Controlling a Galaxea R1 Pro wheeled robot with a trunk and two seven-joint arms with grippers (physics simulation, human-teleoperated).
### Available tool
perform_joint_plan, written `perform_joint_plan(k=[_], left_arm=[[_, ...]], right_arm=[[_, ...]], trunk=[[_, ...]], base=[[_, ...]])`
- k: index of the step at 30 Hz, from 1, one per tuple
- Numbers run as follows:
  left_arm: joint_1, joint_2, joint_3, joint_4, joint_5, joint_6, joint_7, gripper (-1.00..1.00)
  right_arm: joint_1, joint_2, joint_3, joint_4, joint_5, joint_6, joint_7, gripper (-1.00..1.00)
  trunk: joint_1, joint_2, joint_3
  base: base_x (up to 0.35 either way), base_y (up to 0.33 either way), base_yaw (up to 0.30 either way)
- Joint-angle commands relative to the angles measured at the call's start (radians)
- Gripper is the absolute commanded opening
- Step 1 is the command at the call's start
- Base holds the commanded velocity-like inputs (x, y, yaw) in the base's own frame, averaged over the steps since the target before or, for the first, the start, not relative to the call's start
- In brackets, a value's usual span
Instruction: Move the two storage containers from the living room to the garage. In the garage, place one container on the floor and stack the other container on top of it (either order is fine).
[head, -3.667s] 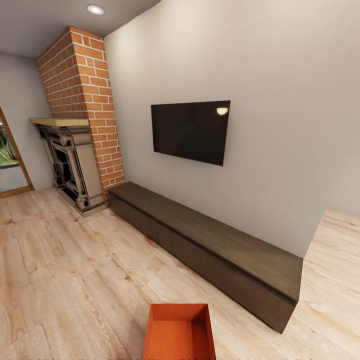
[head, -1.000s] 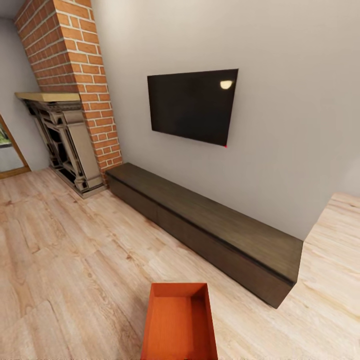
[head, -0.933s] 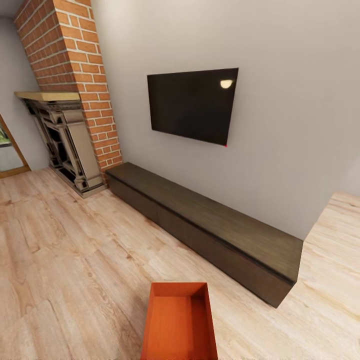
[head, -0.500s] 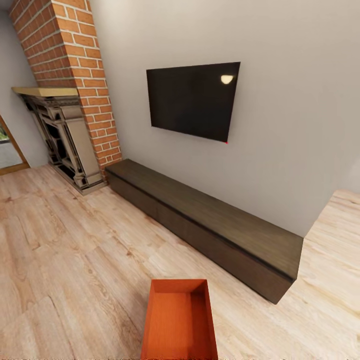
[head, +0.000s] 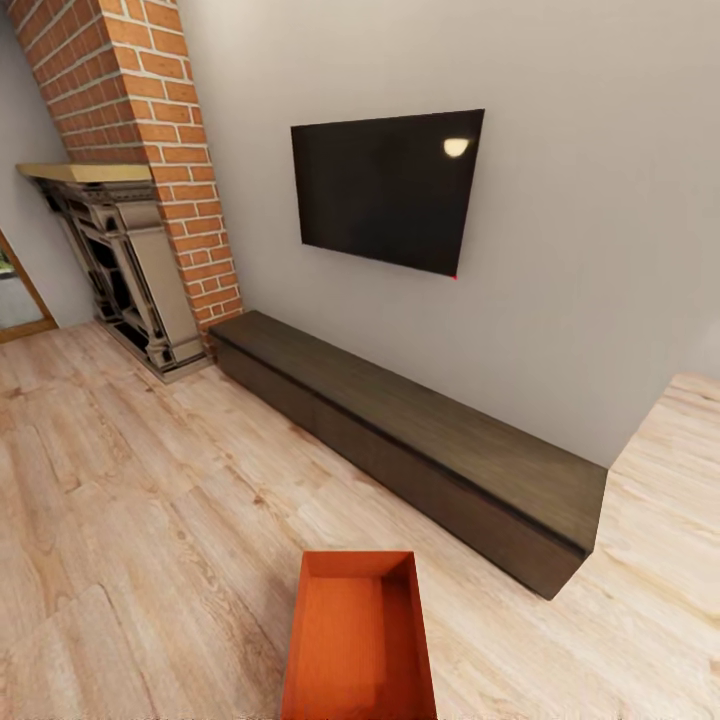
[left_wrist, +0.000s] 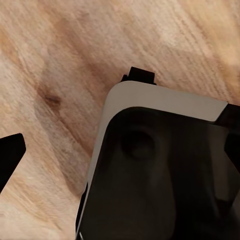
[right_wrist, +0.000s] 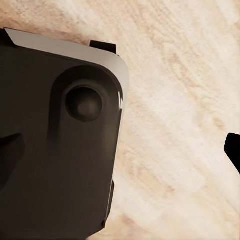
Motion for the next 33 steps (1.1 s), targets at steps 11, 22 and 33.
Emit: perform_joint_plan(k=[11, 22, 33], left_arm=[[0.000, 0.000, -0.009, 0.000, 0.007, -0.002, 0.003, 1.00], [0.000, 0.000, -0.009, 0.000, 0.007, -0.002, 0.002, 1.00], [0.000, 0.000, -0.009, 0.000, 0.008, -0.002, 0.003, 1.00]], right_arm=[[-0.001, 0.000, 0.008, 0.002, -0.007, -0.005, 0.000, 1.00], [-0.001, 0.001, 0.008, 0.003, -0.008, -0.005, 0.000, 1.00], [-0.001, 0.001, 0.008, 0.003, -0.008, -0.005, 0.000, 1.00]], trunk=[[0.000, 0.000, -0.019], [0.000, 0.000, -0.036], [0.000, 0.000, -0.054]], base=[[0.000, 0.000, 0.000], [0.000, 0.000, 0.000], [0.000, 0.000, 0.000]])
